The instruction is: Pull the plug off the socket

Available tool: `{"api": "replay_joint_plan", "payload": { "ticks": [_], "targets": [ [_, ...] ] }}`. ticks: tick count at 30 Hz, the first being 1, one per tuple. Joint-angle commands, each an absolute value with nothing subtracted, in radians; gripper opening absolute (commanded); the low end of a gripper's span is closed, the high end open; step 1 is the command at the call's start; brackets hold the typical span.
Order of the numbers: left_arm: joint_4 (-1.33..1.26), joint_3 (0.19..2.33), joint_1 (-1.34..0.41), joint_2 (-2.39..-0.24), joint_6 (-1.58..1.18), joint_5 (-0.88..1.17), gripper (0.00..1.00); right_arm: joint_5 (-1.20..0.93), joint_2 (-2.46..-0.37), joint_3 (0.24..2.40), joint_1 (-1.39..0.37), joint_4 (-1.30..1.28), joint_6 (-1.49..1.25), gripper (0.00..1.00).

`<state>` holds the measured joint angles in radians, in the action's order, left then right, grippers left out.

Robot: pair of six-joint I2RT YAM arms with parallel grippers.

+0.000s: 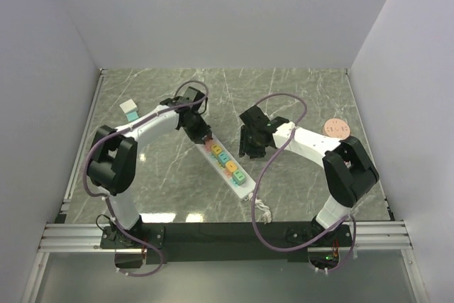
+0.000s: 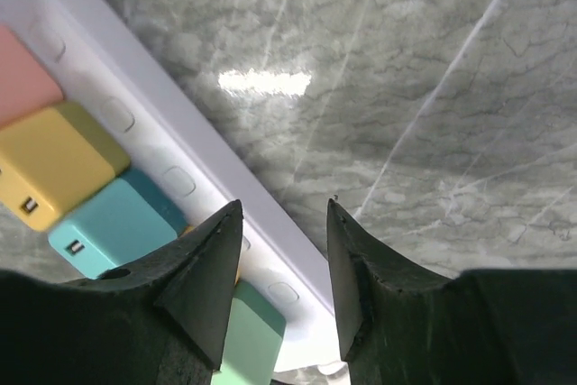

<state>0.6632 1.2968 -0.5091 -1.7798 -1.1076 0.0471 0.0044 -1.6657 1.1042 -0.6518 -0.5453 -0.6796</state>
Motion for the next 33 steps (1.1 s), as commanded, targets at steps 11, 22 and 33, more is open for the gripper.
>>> {"api": "replay_joint_plan", "payload": {
  "ticks": [11,22,33],
  "targets": [
    [0.724,1.722,-0.525,-2.129,-0.842,0.222,0.01,0.076,-1.536,1.123,-0.649,-0.598,-0.640,0.57],
    [0.795,1.878,-0.528,-2.249,-0.724,0.330,0.01,-0.036,-1.517,1.155,-0.647,-0.537,-0.453,0.63],
    [0.923,2.008,-0.545,-2.301,-0.669,0.256,0.14,0.050,-1.735,1.333,-0.649,-0.592,-0.451,0.61]
  ]
}}
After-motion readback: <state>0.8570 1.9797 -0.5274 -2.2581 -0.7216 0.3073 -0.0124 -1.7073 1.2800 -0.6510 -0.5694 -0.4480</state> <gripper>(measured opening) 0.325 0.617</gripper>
